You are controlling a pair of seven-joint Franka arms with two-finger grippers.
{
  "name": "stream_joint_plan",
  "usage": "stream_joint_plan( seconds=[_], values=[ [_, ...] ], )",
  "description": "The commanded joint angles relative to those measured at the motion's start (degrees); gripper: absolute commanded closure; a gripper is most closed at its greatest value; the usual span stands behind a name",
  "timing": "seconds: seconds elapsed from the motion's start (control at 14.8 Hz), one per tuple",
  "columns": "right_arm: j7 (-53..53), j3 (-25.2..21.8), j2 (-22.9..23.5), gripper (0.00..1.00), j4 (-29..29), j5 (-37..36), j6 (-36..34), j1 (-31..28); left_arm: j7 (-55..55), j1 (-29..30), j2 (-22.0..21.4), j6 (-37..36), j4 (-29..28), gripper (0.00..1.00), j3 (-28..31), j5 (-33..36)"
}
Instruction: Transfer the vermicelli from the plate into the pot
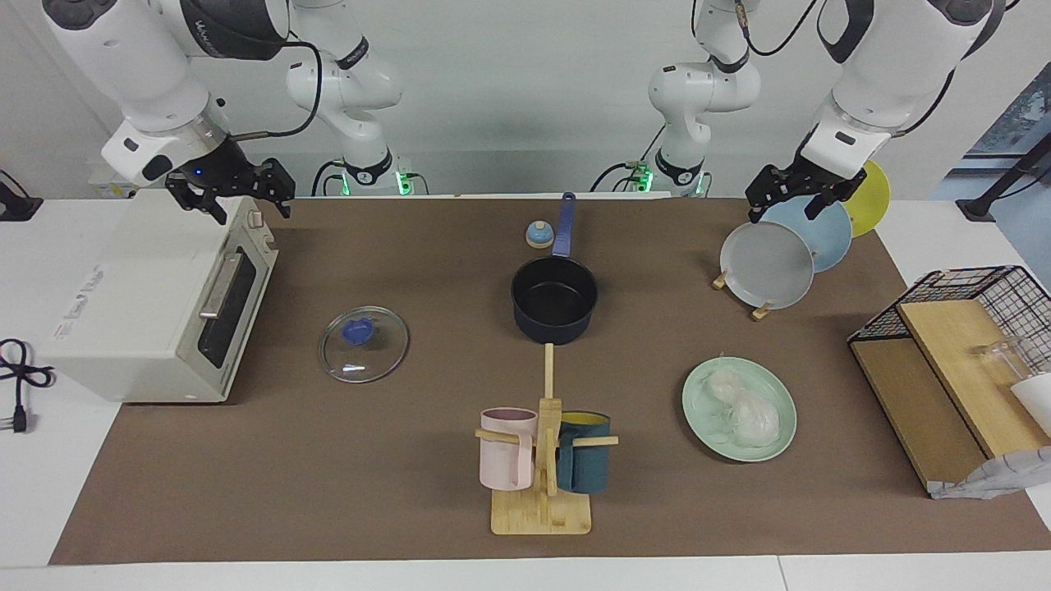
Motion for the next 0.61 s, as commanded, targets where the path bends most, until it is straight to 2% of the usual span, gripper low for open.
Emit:
stream_joint_plan(
  seconds=[0.0, 0.4, 0.54],
  values=[
    [1.0, 0.2, -0.6, 0.0, -0.3, -0.1, 0.6, 0.1, 0.1, 0.1, -0.5, 0.6, -0.3, 0.0, -0.2, 1.0],
    [1.0, 0.4, -0.7, 0.0, -0.5, 0.0, 1.3, 0.2, -1.3, 0.1, -0.2, 3.5, -0.8, 0.0, -0.2, 0.7],
    [0.7, 0.7, -2.3, 0.0, -4.2, 0.0, 4.2, 0.3, -1.9, 0.2, 2.1, 4.9, -0.1, 0.0, -0.2, 0.4]
  ],
)
